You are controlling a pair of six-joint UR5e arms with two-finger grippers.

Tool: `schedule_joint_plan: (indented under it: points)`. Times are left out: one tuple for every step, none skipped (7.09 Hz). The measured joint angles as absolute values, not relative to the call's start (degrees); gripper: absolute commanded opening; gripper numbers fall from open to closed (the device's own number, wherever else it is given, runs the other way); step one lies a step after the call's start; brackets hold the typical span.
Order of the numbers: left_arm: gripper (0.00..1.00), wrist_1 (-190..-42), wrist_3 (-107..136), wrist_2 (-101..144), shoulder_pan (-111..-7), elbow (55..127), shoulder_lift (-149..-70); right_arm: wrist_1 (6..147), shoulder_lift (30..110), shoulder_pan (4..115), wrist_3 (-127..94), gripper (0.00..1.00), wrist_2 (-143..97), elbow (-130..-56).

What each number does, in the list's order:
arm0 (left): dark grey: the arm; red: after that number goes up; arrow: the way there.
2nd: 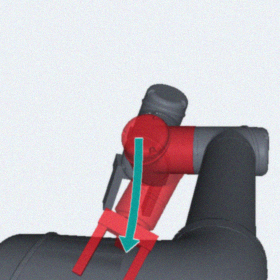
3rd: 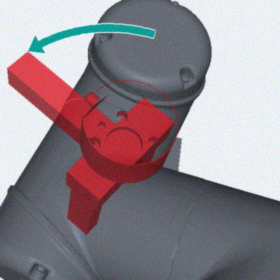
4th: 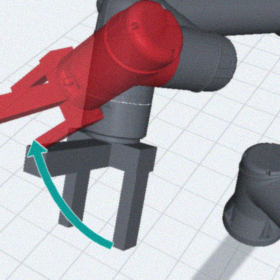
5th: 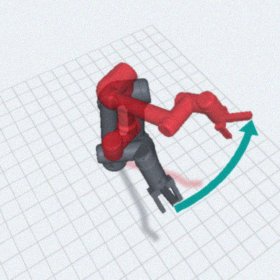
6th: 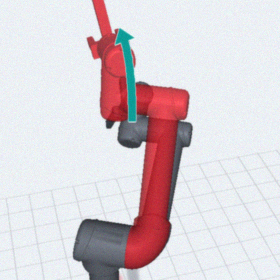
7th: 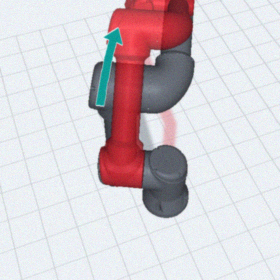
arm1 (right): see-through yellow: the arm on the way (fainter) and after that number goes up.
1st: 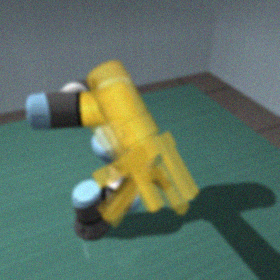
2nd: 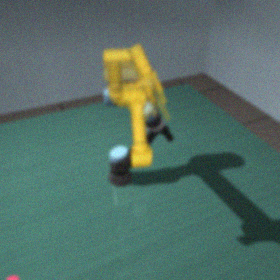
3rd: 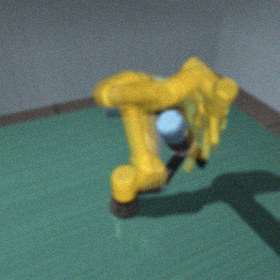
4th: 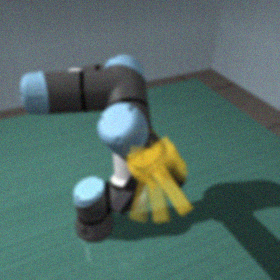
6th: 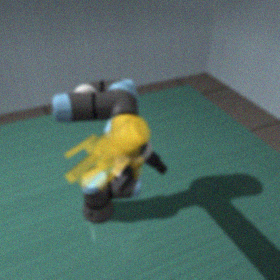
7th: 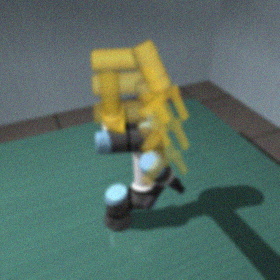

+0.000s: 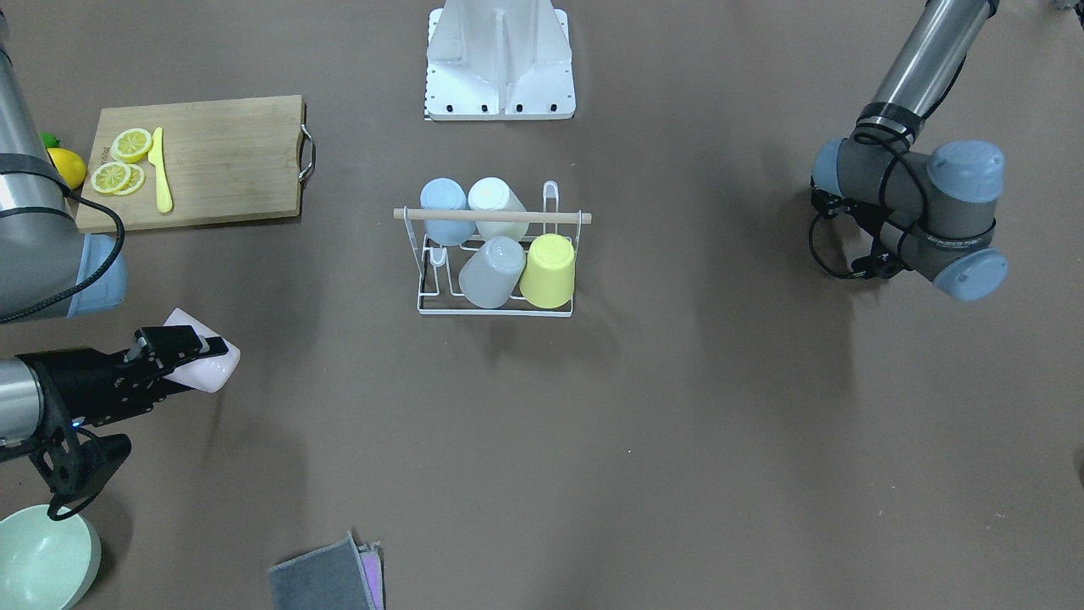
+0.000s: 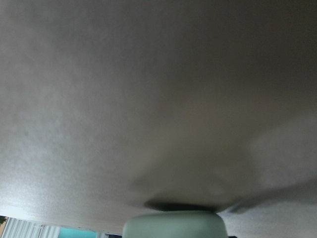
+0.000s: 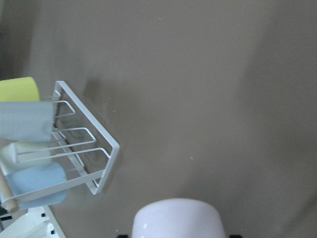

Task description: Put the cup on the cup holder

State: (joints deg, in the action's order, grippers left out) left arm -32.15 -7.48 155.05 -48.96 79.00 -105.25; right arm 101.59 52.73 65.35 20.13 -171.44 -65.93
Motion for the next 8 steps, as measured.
schedule_joint_plan:
  points:
    - [0.00, -32.0, -7.6, 155.0, -50.7, 79.1, -105.5, 96.7, 53.3, 65.5, 20.9, 0.38, -176.1, -65.9]
    - [0.00, -32.0, -7.6, 154.8, -53.7, 79.2, -106.0, 92.6, 53.7, 65.5, 23.2, 0.38, -180.0, -66.0]
    - [0.00, -32.0, -7.6, 154.6, -56.7, 79.3, -106.8, 90.3, 54.1, 65.5, 28.4, 0.37, -183.6, -66.0]
    - [0.00, -32.2, -7.5, 154.6, -60.1, 79.5, -108.5, 89.4, 54.7, 65.6, 37.4, 0.34, -188.5, -65.8]
    - [0.00, -33.1, -7.0, 154.8, -63.6, 79.5, -110.7, 89.1, 55.5, 65.6, 47.0, 0.34, -194.4, -65.8]
    - [0.00, -37.6, -4.7, 154.9, -67.3, 79.4, -112.3, 89.1, 56.8, 65.7, 56.8, 0.34, -200.6, -65.8]
    - [0.00, -47.1, 0.7, 154.9, -70.5, 79.0, -113.0, 89.3, 58.0, 65.5, 66.7, 0.34, -205.4, -65.2]
    - [0.00, -61.3, 9.3, 154.9, -72.8, 77.4, -113.5, 89.9, 58.5, 65.2, 76.6, 0.34, -209.4, -63.9]
